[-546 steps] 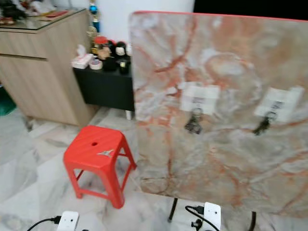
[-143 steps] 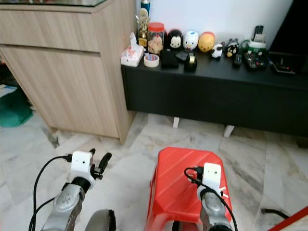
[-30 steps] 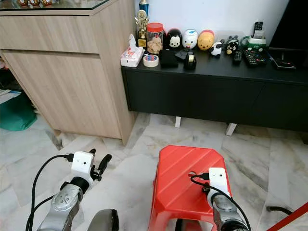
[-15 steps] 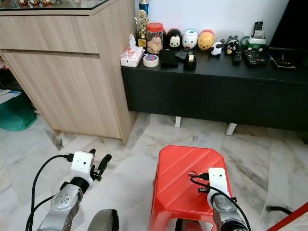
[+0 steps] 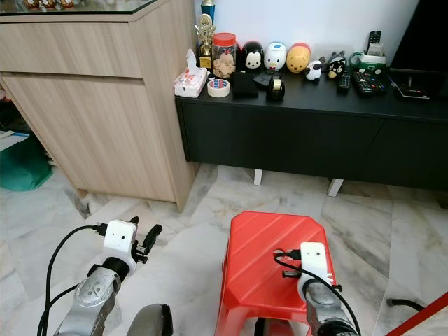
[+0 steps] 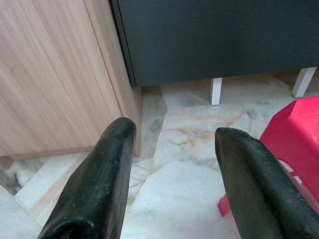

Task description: Hang keys on a hook

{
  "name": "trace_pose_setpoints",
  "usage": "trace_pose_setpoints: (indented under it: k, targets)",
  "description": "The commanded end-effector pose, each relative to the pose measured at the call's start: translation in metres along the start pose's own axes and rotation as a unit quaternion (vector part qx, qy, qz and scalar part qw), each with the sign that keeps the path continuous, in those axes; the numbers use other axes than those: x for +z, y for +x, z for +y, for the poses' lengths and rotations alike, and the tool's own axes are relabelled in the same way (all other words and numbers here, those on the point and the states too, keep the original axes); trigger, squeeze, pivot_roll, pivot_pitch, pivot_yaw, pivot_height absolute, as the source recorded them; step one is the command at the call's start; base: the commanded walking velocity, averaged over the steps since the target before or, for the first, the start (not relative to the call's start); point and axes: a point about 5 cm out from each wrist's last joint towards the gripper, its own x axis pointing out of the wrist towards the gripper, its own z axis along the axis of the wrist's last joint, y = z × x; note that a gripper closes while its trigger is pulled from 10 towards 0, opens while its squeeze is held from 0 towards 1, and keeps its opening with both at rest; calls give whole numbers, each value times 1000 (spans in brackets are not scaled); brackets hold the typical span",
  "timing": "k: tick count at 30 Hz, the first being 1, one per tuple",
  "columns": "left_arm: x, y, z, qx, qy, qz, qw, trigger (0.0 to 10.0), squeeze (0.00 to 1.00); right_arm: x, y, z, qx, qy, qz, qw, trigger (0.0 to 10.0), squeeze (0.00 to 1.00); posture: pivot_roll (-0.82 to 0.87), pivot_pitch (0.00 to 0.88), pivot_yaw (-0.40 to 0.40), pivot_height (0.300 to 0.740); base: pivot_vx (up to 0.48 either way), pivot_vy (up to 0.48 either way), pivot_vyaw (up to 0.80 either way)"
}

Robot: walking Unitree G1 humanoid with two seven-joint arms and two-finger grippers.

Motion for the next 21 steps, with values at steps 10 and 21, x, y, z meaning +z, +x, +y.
trace_pose_setpoints:
  k: [10,21]
  targets:
    - [-2,3,-3,1,-4,8,1000,10000,0,25,3,14,19,16,-56,998,10000,0,90,0,-15,597,0,0,0]
    - [-2,4,-4,4,-8,6,1000,10000,0,32,5,-11,23,-123,-35,992,10000,1000,81,0,-20,597,0,0,0]
